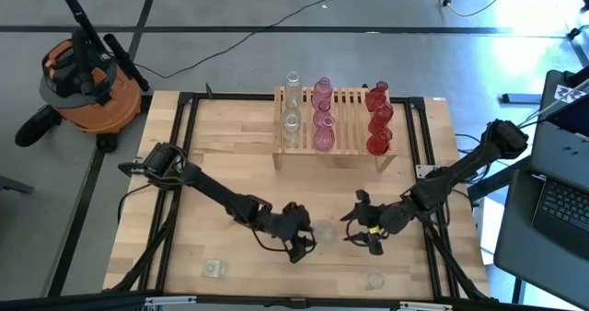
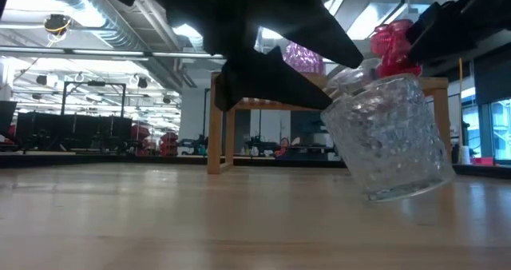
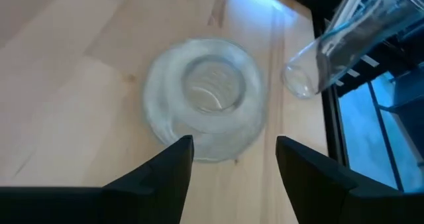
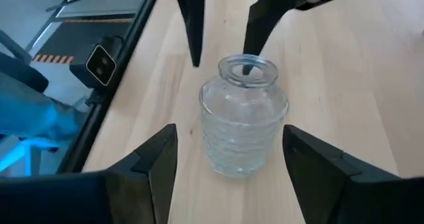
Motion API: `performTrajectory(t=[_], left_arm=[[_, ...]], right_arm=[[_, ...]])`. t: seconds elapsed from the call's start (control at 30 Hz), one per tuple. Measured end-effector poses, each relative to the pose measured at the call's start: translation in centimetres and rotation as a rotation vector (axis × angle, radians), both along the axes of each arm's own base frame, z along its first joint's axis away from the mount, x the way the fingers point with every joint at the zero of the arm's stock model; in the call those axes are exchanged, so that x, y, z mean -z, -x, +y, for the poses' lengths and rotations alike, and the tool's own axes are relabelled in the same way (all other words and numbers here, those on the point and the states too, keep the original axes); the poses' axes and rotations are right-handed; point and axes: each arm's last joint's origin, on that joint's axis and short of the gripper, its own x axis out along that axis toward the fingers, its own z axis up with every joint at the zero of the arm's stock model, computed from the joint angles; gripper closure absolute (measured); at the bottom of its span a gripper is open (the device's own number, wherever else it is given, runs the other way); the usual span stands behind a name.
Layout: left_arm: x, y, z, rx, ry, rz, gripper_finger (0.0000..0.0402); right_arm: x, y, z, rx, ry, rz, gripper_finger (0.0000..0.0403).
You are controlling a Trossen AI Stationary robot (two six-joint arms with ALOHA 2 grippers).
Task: Sort vases onto shelf
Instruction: Put the transparent vase on the shelf
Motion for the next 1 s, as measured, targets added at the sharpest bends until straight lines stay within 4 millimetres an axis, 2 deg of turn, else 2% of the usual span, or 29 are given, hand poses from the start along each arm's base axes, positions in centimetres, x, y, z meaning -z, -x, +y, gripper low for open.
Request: performTrajectory(t=[0.13,0.23,0.43,0.57,0.77,1.0], left_arm=[[0.0,-0.2,0.5,-0.014,0.0,-0.004,0.019],[-0.1,-0.4,0.8,-0.021,0.003,-0.009,0.019],[-0.3,-0.7,1.1,-0.032,0.015,-0.042,0.019],[-0.5,-0.9,1.6,-0.044,0.021,-0.057,0.019],[-0.5,-1.2,2.3,-0.062,0.022,-0.062,0.019],[-0.5,-1.3,2.7,-0.073,0.023,-0.064,0.019]], right_arm=[[0.4,-0.6,-0.5,0.0,-0.01,0.021,0.0182],[-0.1,-1.2,-0.7,-0.07,-0.026,-0.029,0.0182],[-3.8,-2.3,0.4,-0.341,0.037,-0.172,0.0182],[-5.3,-2.5,0.5,-0.451,0.199,-0.125,0.0182],[-3.7,-3.5,-0.5,-0.546,0.423,0.067,0.0182],[-3.6,-5.9,0.5,-0.699,0.62,0.119,0.0196]])
